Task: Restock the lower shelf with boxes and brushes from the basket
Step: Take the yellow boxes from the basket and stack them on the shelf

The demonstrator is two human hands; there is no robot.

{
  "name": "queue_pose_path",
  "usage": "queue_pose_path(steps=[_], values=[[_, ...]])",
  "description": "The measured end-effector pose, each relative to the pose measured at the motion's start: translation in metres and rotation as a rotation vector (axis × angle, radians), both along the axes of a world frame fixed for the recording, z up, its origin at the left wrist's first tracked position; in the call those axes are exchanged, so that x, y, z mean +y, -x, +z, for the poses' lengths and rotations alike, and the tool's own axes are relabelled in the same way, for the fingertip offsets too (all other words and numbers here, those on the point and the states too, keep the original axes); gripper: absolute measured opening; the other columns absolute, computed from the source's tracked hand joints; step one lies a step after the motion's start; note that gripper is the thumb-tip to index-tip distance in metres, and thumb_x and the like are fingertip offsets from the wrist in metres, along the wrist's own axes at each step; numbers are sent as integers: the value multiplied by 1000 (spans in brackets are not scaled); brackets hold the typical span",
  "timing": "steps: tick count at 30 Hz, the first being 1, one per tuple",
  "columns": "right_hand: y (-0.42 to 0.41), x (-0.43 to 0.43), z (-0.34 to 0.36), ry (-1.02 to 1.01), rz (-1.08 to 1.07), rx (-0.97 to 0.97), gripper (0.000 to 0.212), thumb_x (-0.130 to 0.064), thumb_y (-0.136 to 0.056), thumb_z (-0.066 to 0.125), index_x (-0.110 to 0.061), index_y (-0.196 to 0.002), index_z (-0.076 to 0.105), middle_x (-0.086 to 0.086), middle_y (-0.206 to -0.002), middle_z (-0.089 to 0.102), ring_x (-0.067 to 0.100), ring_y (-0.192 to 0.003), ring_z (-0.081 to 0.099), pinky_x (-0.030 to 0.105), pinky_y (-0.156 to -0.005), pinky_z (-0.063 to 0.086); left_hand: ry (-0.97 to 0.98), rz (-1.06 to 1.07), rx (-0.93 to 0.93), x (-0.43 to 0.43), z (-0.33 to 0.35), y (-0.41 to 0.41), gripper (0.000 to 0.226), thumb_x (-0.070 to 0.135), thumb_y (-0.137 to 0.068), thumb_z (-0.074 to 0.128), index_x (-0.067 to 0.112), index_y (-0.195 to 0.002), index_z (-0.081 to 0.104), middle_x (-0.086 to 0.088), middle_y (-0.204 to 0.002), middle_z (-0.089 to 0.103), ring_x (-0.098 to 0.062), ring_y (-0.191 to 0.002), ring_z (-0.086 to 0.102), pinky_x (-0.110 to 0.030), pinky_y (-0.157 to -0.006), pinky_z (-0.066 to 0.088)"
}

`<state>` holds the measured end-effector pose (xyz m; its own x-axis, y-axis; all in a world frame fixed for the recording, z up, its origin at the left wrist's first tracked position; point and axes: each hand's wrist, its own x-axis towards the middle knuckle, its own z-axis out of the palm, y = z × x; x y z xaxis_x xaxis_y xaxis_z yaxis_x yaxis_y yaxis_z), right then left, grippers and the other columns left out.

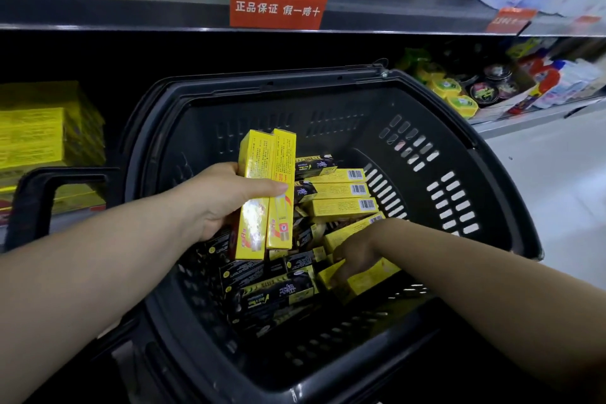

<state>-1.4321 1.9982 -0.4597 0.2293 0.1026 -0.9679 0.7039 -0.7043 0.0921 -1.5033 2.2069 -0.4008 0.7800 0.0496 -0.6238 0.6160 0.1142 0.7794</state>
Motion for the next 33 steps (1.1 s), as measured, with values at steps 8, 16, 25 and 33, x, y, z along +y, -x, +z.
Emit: queue_pose_path(steps=[8,16,25,33], values=[[-4,5,10,-29,116,-7,73,-64,-76,60,-18,-130,47,-1,-127,49,25,-113,49,35,-82,42,35,36,-1,2,1,-1,47,13,-71,78,15,-113,56,-9,-91,72,-20,-74,70,-30,-55,52],[-14,28,104,-888,-759,-97,74,-59,-68,68,-26,-126,35,-5,-112,62,14,-93,66,27,-67,55,174,74,-85,17,24,6,60,17,-63,80,11,-119,57,-10,-99,73,-26,-90,69,-40,-76,55],[20,116,141,-1312,-1035,92,36,-39,-91,53,-19,-121,52,5,-107,70,17,-87,69,27,-61,56,263,-17,-195,85,59,54,28,28,-64,73,22,-91,76,-8,-98,74,-25,-86,72,-33,-60,58],[11,209,140,-1263,-1027,102,19,-39,-87,58,-23,-79,51,-9,-54,60,6,-52,61,22,-51,49,153,310,-136,174,60,114,50,26,-54,78,8,-100,68,-23,-92,71,-39,-72,70,-48,-56,56]])
